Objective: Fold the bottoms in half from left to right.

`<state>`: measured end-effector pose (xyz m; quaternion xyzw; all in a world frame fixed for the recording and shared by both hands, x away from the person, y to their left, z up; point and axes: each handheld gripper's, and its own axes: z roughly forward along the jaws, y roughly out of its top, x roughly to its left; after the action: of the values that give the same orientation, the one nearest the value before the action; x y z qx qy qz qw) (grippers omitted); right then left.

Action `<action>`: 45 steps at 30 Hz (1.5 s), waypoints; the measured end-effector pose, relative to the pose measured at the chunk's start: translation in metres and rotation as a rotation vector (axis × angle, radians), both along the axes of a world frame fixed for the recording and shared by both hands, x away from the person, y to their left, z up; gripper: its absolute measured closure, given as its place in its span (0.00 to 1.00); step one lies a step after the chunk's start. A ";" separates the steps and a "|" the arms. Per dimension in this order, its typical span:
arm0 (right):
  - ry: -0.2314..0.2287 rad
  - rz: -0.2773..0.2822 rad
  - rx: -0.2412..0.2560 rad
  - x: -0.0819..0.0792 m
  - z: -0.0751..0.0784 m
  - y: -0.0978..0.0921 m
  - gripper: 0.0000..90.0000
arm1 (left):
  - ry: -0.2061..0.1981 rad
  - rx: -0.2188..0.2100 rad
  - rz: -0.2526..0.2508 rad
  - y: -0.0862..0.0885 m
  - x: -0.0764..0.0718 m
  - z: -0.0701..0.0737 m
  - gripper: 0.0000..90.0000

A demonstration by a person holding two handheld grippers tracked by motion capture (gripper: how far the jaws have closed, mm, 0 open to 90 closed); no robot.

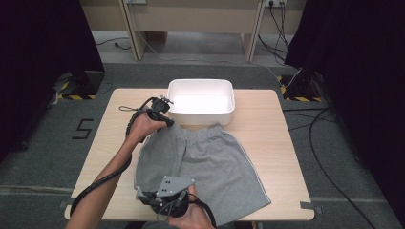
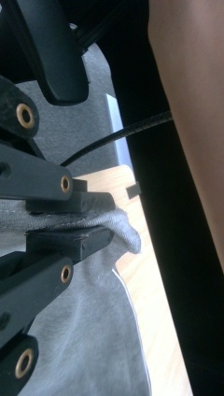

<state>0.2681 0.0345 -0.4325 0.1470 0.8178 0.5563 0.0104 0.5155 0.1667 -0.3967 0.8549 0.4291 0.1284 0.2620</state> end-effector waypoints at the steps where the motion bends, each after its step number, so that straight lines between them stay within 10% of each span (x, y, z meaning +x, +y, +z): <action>1: 0.001 -0.004 0.006 0.000 0.002 -0.004 0.93 | 0.004 0.001 -0.002 -0.003 -0.001 0.003 0.87; 23: -0.015 -0.326 0.127 -0.002 0.020 -0.168 0.93 | 0.050 0.045 -0.014 -0.084 0.010 0.021 0.85; 45: 0.067 -0.522 0.061 0.008 -0.026 -0.236 0.92 | 0.098 -0.028 -0.012 -0.142 0.024 -0.020 0.81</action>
<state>0.2764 -0.2016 -0.4587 0.3716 0.7351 0.5538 0.1222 0.5391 0.0247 -0.4169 0.8589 0.4382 0.0786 0.2534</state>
